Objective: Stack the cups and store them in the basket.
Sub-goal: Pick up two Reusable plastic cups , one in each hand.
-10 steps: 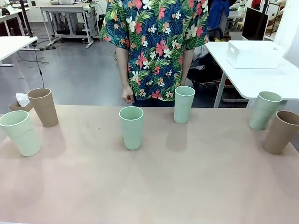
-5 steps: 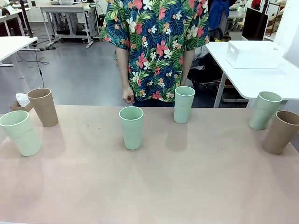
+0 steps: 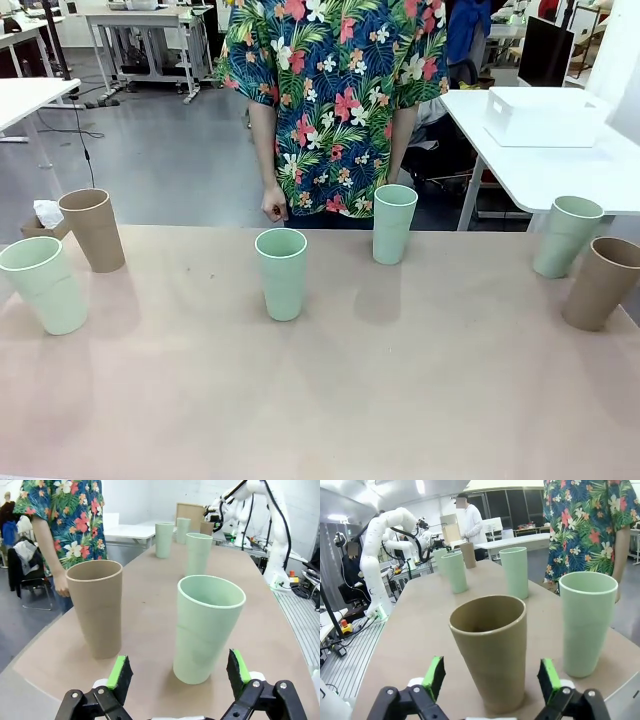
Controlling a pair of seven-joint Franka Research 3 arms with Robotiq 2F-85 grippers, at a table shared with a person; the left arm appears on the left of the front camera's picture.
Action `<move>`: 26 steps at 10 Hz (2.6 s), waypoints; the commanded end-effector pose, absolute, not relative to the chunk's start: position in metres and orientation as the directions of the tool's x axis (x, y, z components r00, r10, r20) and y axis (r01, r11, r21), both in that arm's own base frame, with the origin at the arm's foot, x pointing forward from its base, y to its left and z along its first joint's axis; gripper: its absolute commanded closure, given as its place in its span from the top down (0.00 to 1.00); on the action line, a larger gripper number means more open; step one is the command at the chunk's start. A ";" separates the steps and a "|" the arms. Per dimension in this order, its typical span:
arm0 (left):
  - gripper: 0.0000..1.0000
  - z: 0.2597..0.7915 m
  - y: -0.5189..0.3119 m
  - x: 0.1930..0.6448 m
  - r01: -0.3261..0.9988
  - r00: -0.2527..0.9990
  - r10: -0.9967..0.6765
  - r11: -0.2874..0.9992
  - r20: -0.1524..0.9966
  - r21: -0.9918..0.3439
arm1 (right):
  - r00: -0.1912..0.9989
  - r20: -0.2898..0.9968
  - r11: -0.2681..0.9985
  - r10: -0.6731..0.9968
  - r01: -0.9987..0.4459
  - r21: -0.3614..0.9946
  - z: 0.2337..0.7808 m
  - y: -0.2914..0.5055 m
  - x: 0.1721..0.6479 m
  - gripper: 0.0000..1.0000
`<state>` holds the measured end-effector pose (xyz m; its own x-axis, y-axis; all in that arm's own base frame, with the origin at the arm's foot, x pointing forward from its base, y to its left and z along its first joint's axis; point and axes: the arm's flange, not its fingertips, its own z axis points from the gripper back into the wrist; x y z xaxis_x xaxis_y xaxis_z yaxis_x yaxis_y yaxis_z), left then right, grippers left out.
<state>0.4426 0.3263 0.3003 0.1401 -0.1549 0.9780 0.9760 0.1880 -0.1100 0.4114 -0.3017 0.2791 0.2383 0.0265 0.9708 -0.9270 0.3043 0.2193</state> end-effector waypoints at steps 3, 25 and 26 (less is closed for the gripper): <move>1.00 0.275 0.318 0.430 0.995 0.093 -0.074 0.039 0.993 -0.090 | 0.126 0.989 0.207 0.074 -0.972 0.109 0.251 -0.295 0.411 1.00; 1.00 0.243 0.302 0.449 0.990 0.137 0.061 -0.052 0.989 -0.134 | 0.119 0.991 0.190 0.060 -0.976 0.106 0.238 -0.285 0.429 1.00; 1.00 0.253 0.306 0.458 0.995 0.097 0.098 -0.047 0.990 -0.093 | 0.101 0.994 0.223 0.029 -0.971 0.092 0.244 -0.290 0.438 1.00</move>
